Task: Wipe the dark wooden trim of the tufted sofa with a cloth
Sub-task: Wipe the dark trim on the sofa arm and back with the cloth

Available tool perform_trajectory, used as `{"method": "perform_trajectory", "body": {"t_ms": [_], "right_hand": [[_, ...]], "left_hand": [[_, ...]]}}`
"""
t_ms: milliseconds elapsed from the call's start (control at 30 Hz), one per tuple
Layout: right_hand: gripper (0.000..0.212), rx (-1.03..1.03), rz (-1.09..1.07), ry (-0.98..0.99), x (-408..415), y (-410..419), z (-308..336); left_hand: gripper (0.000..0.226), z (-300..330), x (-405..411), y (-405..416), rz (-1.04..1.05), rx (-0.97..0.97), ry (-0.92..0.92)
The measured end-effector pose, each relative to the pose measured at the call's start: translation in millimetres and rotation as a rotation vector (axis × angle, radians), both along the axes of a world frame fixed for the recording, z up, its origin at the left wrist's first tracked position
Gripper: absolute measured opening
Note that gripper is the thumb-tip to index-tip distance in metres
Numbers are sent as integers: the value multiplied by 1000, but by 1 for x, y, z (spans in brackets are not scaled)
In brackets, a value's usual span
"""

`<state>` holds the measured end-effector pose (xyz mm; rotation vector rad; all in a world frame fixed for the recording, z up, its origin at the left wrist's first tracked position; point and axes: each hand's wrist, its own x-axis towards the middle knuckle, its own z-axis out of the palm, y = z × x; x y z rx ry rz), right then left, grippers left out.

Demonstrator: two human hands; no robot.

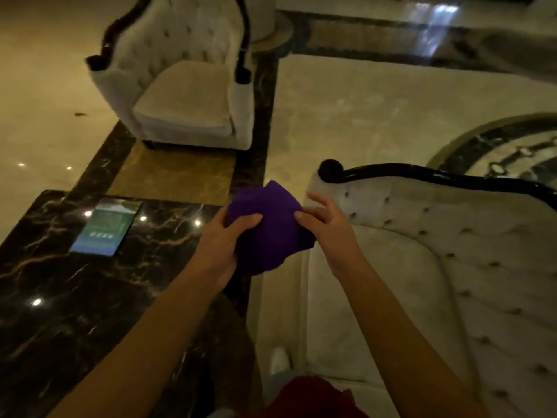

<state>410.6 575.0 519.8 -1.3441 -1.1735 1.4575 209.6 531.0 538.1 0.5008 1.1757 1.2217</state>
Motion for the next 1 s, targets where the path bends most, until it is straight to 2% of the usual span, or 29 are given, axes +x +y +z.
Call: {"method": "perform_trajectory", "body": {"t_ms": [67, 133, 233, 333, 400, 467, 533, 667, 733, 833, 900, 1000], "right_hand": [[50, 59, -175, -134, 27, 13, -12], [54, 96, -264, -214, 46, 23, -20], [56, 153, -199, -222, 57, 40, -25], [59, 139, -154, -211, 52, 74, -39], [64, 117, -185, -247, 46, 103, -51], [56, 89, -241, -244, 44, 136, -64], [58, 55, -307, -255, 45, 170, -79], [72, -39, -379, -314, 53, 223, -108], [71, -58, -422, -364, 59, 242, -121], [67, -130, -499, -406, 77, 260, -142], [64, -200, -576, -396, 94, 264, -156], [61, -280, -642, -378, 117, 273, -175]], "left_hand": [[61, -10, 29, 33, -16, -16, 49], [54, -19, 55, 64, -30, -64, 101], [48, -33, 83, 105, -108, -119, 117], [39, -45, 102, 152, -245, -150, 24], [23, -54, 111, 188, -331, -175, -25], [12, -68, 116, 226, -399, -189, -18], [4, -83, 116, 267, -457, -206, 0], [8, -109, 116, 337, -597, -264, -5], [8, -120, 120, 370, -721, -246, 98], [16, -134, 130, 414, -895, -177, 376], [23, -145, 138, 441, -926, -163, 434], [21, -166, 145, 480, -865, -162, 551]]}}
